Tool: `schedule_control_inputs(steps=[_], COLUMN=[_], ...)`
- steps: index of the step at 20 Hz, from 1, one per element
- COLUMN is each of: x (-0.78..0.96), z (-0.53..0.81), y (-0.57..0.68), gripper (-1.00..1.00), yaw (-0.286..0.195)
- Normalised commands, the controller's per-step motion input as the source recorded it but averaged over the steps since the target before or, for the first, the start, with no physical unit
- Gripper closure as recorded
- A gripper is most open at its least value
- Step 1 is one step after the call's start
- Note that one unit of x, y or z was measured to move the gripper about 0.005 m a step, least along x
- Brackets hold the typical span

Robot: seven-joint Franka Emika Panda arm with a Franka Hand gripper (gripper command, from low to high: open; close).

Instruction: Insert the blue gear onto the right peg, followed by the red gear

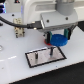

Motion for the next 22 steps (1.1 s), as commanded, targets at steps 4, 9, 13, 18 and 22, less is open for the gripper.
schedule_control_inputs(steps=[4, 9, 13, 18, 22], x=[0.42, 0.1, 0.11, 0.13, 0.12], z=[0.01, 0.03, 0.0, 0.39, 0.34], y=[-0.4, -0.1, 0.01, 0.09, 0.02], gripper=[1.0, 1.0, 1.0, 1.0, 1.0], yaw=[0.0, 0.0, 0.0, 0.0, 0.0])
